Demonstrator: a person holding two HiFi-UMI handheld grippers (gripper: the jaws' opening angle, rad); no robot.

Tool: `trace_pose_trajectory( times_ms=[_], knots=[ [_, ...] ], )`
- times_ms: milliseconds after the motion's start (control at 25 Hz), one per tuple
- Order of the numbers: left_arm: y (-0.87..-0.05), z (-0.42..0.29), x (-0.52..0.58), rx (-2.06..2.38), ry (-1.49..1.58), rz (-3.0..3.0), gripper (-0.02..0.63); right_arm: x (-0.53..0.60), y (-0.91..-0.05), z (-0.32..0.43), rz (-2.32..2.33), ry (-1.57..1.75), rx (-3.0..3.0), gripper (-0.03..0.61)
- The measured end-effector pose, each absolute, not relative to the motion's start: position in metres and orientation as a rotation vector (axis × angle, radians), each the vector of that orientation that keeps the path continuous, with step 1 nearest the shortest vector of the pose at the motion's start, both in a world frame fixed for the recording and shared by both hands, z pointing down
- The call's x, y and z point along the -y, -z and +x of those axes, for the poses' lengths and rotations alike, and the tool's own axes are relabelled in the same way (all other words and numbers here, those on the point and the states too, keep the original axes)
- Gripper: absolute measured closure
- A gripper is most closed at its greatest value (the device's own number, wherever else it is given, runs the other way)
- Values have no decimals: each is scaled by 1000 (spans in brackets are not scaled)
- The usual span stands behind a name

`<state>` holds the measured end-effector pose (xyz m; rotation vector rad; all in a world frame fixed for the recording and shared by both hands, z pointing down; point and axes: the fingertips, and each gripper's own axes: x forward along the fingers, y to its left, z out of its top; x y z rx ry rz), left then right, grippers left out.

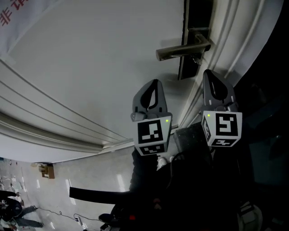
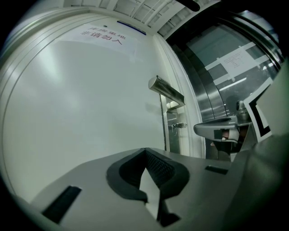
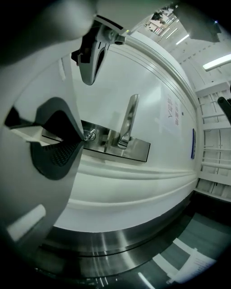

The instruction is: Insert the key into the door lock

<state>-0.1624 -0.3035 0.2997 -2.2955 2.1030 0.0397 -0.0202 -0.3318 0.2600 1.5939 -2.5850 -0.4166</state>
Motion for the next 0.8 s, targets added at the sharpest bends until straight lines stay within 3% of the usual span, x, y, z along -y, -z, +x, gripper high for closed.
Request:
trace_pose_trajectory(
  times_ms=[800],
  knots=[
    [-303,-156,300,-2088,-9,-2328,612,331,-262,-18,1619,390,2580,578]
  ],
)
